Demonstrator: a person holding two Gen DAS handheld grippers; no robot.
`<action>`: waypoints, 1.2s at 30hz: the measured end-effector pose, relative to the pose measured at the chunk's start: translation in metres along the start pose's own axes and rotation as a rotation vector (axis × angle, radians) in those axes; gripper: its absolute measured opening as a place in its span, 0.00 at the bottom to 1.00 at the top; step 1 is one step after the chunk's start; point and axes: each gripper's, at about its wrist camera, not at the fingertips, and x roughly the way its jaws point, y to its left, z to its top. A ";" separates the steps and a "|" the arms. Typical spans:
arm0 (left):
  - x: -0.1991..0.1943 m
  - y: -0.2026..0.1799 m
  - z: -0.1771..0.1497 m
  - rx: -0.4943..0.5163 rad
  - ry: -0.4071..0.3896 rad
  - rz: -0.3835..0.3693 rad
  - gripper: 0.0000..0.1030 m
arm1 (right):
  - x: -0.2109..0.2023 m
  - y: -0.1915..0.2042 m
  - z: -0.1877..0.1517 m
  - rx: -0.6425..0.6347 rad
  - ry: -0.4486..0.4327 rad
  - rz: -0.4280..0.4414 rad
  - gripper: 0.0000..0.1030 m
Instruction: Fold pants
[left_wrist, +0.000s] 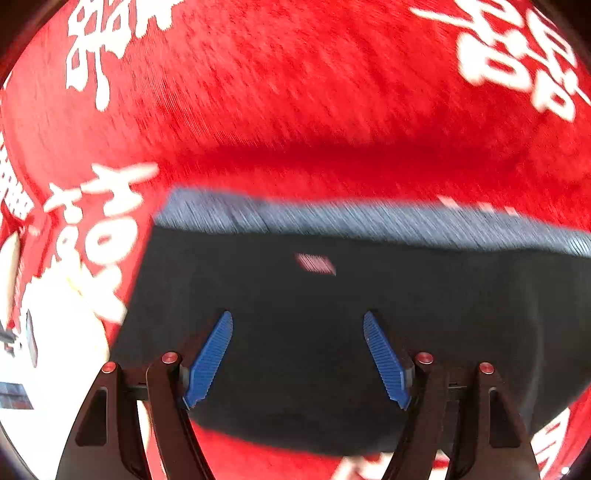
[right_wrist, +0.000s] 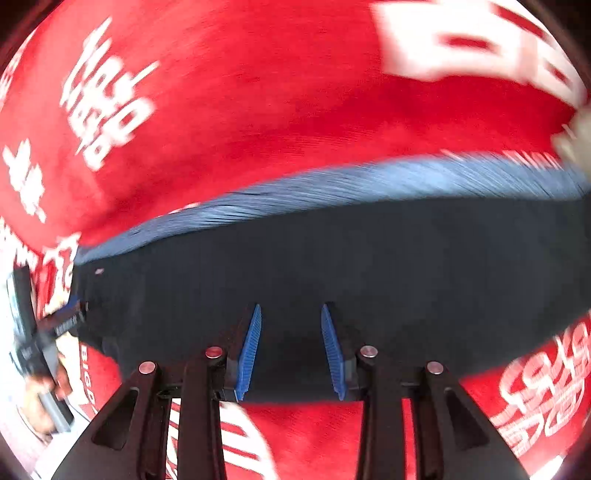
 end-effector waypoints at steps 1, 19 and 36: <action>0.007 0.007 0.010 0.006 -0.012 0.016 0.73 | 0.007 0.011 0.005 -0.015 0.004 0.009 0.36; 0.017 0.025 0.046 0.004 -0.024 -0.009 0.83 | 0.058 0.096 0.040 0.057 0.004 0.159 0.49; 0.033 0.047 -0.015 -0.008 0.013 -0.048 0.94 | 0.092 0.115 -0.093 0.314 0.167 0.531 0.49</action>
